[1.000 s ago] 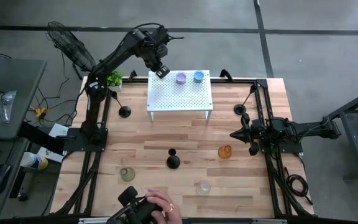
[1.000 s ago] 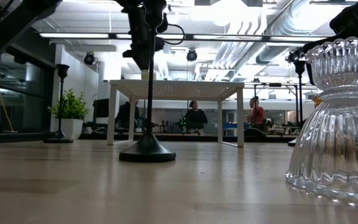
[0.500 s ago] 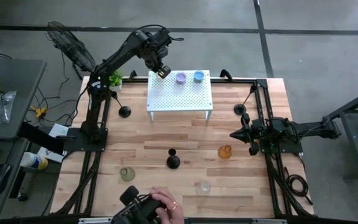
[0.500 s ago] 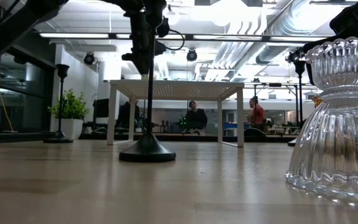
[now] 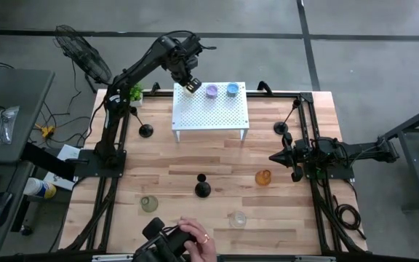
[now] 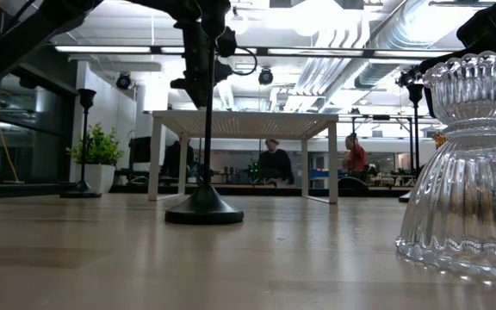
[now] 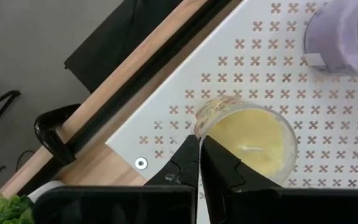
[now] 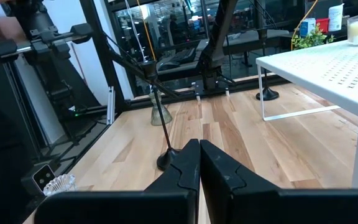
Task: Pick & Place candle stick holders
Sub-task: Put the yellow scented candle on the shelf
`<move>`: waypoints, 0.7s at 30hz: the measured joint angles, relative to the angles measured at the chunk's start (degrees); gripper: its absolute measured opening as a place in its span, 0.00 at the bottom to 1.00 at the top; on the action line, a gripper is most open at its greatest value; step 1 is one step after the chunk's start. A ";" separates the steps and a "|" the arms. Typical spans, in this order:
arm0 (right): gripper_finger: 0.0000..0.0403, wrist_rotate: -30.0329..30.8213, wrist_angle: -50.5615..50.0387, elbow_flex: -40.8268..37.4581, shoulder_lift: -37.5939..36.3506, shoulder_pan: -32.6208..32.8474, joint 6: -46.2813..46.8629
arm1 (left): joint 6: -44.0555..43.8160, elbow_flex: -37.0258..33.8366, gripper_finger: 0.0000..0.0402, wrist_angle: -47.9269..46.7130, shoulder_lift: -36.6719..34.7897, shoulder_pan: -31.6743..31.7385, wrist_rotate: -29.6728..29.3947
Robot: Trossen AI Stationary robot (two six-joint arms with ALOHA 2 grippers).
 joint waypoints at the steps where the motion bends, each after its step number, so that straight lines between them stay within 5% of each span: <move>1: 0.01 0.00 0.01 0.00 0.00 0.00 -0.02 | 0.01 0.00 0.00 -0.16 0.00 0.00 -0.01; 21: 0.01 0.00 -0.01 0.00 0.00 0.00 0.00 | 0.96 0.00 0.00 -1.11 0.00 -0.01 0.89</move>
